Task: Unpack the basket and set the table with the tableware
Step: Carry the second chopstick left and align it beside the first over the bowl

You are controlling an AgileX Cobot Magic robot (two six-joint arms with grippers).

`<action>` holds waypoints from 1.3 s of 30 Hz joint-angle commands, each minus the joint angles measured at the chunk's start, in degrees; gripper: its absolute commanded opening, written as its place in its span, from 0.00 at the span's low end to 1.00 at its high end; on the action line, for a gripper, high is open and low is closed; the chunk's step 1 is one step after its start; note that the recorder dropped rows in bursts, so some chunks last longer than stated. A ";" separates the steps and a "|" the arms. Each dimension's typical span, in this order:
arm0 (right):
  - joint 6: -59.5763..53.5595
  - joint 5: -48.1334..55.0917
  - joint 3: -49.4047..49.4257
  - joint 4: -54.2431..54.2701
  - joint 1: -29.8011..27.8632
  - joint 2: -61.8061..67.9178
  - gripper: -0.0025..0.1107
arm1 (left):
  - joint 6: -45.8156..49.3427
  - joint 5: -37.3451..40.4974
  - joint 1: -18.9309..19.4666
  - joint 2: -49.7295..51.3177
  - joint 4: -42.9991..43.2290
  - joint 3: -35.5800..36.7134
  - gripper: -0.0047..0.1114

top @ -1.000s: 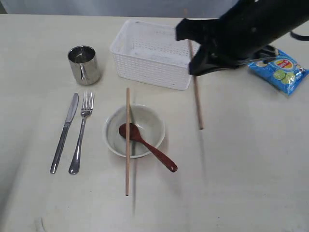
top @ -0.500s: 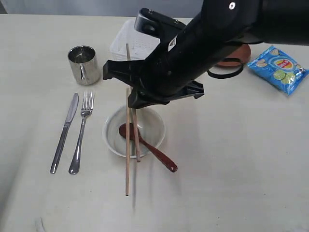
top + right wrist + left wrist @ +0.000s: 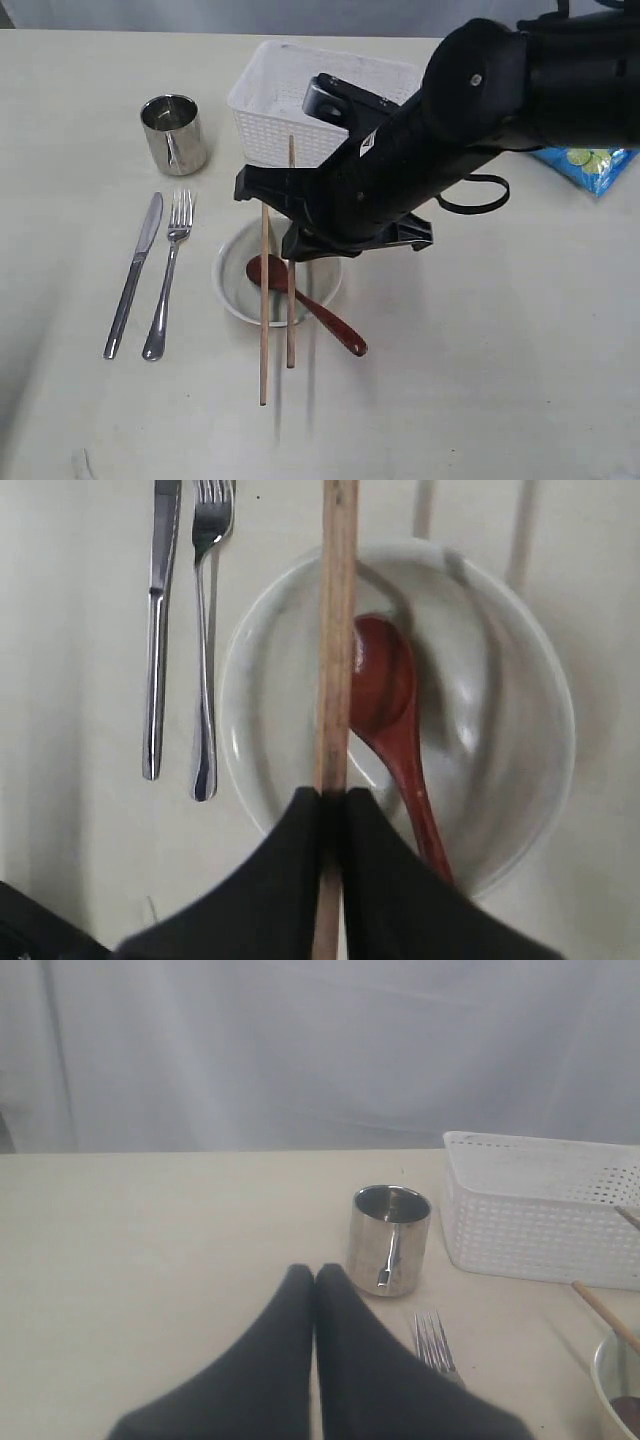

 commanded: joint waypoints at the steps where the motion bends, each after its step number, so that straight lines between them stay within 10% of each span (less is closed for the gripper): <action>1: -1.11 -0.99 0.16 0.80 0.10 0.04 0.02 | 0.02 -0.36 -0.06 -0.21 -0.90 0.16 0.04; 39: -7.11 -0.23 0.05 5.97 0.10 6.56 0.02 | 0.02 -0.36 -0.06 -0.21 -0.52 0.16 0.04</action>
